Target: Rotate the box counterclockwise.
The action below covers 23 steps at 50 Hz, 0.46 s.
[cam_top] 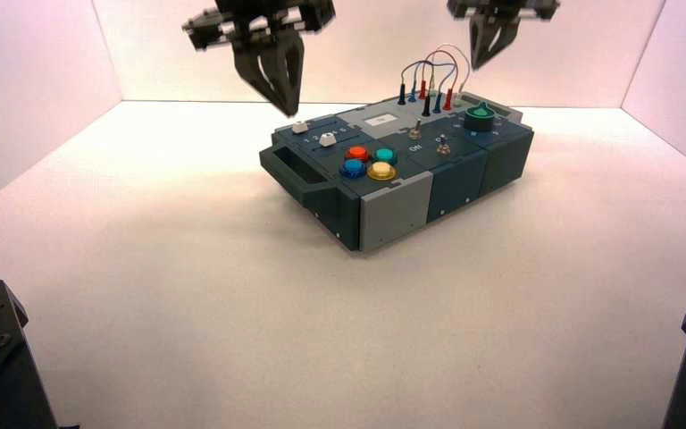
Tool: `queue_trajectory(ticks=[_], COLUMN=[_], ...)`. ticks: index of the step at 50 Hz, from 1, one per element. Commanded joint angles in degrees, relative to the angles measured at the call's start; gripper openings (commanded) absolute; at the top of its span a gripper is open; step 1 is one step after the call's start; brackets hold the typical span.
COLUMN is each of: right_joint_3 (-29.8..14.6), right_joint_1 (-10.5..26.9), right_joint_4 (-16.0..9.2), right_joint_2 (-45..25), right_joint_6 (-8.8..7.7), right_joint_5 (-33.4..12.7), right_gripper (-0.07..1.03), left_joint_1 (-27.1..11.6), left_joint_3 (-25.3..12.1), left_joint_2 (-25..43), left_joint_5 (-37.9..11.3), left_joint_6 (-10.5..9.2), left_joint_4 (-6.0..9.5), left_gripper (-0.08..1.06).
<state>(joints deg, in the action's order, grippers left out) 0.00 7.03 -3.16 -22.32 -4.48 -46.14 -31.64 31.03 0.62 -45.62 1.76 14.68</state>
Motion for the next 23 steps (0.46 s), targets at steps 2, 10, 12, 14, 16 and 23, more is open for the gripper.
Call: queue_trajectory(ticks=[2, 10, 12, 14, 16, 23], right_joint_3=[0.53, 2.64, 3.16, 3.69, 3.96, 4.48], right_joint_1=[0.26, 0.26, 0.26, 0.26, 0.26, 0.26], right_joint_4=[-0.18, 0.00, -0.09, -0.09, -0.09, -0.09], right_joint_2=[5.98, 8.35, 8.61, 8.96, 9.14, 9.32], right_joint_6=[0.09, 0.09, 0.09, 0.09, 0.09, 0.09], right_joint_5=[0.18, 0.62, 0.79, 0.88, 0.88, 0.97], right_gripper=[-0.02, -0.02, -0.02, -0.02, -0.02, -0.02], left_joint_1=[0.00, 0.00, 0.00, 0.00, 0.00, 0.00], left_joint_3=[-1.67, -2.11, -2.46, -2.55, -2.64, -2.90], left_joint_2=[-3.96, -4.57, -4.31, -4.04, -3.78, -3.69], left_joint_5=[-0.09, -0.09, -0.18, -0.26, -0.62, -0.88], left_joint_6=[0.97, 3.08, 2.99, 2.99, 2.99, 2.99], left_joint_4=[-0.09, 0.00, -0.09, 0.00, 0.09, 0.09], left_gripper=[-0.03, -0.03, -0.03, -0.03, -0.03, -0.03])
